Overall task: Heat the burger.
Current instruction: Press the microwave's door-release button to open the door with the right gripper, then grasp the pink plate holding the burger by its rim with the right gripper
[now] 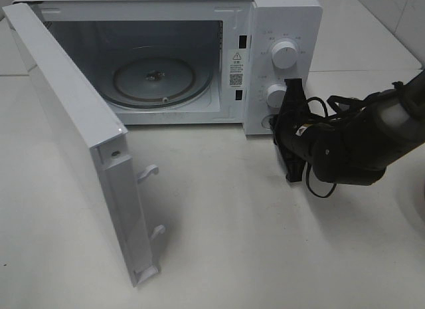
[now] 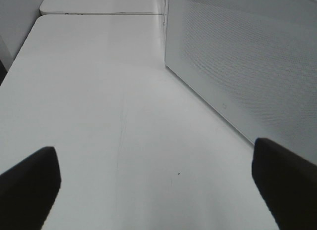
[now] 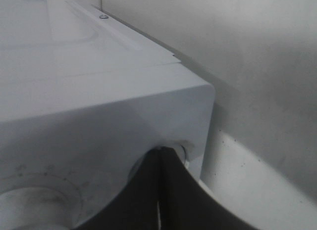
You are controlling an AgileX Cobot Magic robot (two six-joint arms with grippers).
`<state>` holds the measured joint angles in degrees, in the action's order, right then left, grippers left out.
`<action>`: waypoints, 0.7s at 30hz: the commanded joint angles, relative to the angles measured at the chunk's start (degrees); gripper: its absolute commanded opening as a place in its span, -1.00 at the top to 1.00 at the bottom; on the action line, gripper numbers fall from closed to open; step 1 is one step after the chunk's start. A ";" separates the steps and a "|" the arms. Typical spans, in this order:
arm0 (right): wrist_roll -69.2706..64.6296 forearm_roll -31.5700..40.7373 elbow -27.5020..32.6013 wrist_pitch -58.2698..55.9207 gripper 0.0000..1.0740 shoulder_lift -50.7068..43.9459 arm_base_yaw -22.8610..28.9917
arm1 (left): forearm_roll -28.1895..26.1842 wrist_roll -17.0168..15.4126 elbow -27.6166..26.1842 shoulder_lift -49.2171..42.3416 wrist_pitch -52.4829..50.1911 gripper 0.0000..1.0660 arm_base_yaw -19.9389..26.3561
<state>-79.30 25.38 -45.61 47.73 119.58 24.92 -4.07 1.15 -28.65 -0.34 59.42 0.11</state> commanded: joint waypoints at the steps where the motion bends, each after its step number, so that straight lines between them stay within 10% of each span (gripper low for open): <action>1: 0.86 -0.52 1.49 -1.60 1.00 -2.41 -0.69 | -0.06 -0.17 0.23 -1.32 -0.57 -0.83 -0.17; 21: 17.65 -17.13 8.88 -27.16 1.00 -19.88 -0.69 | -0.06 -0.17 0.23 -1.32 -0.57 -0.83 -0.17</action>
<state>-66.58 10.66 -36.73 24.98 101.99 24.29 -4.07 1.15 -28.65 -0.34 59.42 0.11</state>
